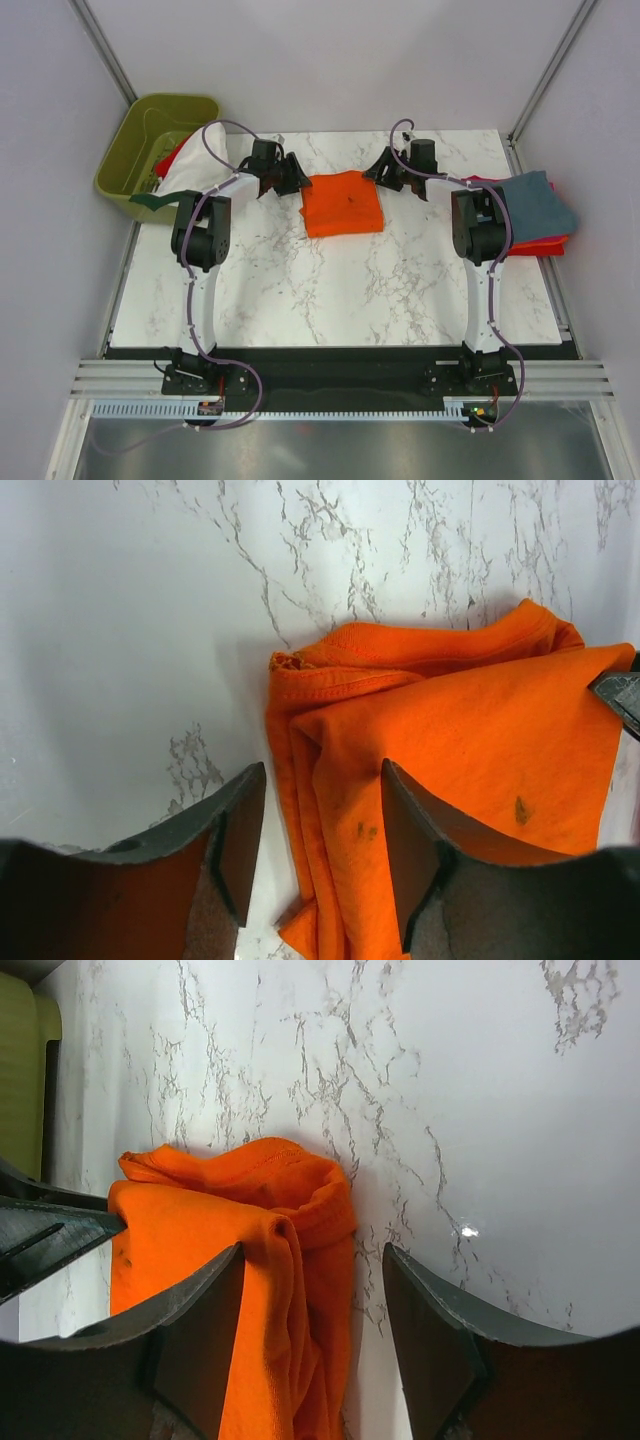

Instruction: Fold and stack the t-shirts

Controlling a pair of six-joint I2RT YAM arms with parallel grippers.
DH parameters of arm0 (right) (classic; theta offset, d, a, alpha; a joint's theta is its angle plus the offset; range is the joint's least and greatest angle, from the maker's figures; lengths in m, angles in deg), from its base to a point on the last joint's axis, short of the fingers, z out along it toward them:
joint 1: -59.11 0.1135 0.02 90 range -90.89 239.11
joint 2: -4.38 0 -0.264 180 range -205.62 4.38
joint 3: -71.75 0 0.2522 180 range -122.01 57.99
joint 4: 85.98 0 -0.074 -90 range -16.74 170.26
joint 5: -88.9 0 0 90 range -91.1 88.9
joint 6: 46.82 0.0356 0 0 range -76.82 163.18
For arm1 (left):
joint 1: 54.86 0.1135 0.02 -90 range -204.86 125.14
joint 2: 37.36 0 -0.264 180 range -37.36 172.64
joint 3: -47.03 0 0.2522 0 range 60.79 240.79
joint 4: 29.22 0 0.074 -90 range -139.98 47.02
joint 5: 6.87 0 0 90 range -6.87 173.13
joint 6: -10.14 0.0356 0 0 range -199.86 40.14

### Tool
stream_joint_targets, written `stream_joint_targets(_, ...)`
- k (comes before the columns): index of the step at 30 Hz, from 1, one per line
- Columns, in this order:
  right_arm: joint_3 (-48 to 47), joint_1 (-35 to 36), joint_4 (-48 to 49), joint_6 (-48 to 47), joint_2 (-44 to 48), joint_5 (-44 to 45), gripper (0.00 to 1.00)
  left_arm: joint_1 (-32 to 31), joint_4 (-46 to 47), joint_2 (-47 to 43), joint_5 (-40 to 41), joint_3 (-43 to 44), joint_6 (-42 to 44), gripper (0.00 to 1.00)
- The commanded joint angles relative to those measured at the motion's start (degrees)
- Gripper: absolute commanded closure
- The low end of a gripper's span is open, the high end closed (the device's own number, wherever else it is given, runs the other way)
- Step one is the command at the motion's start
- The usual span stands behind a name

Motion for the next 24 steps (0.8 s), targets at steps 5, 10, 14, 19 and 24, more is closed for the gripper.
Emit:
stream_joint_targets(5,0.5,0.1,-2.1,-2.2,-0.9,1.2,0.36,-0.3,-1.4,2.7,-0.9,5.5,2.5,0.6)
stream_joint_targets(10,5.1,0.2,1.4,-1.5,3.2,3.6,0.35,-0.4,-2.9,6.5,-1.7,11.3,2.5,0.73)
stream_joint_targets(14,9.3,0.1,3.1,-1.1,6.0,5.7,0.33,-0.7,-4.8,10.3,-2.1,17.0,2.5,0.78)
stream_joint_targets(19,11.1,-0.7,4.2,1.3,6.2,3.9,0.33,-0.7,-5.4,10.8,-1.9,18.0,2.7,0.79)
stream_joint_targets(24,9.3,-1.0,3.1,2.0,4.2,2.7,0.36,-0.8,-5.4,10.6,-1.9,17.6,2.9,0.74)
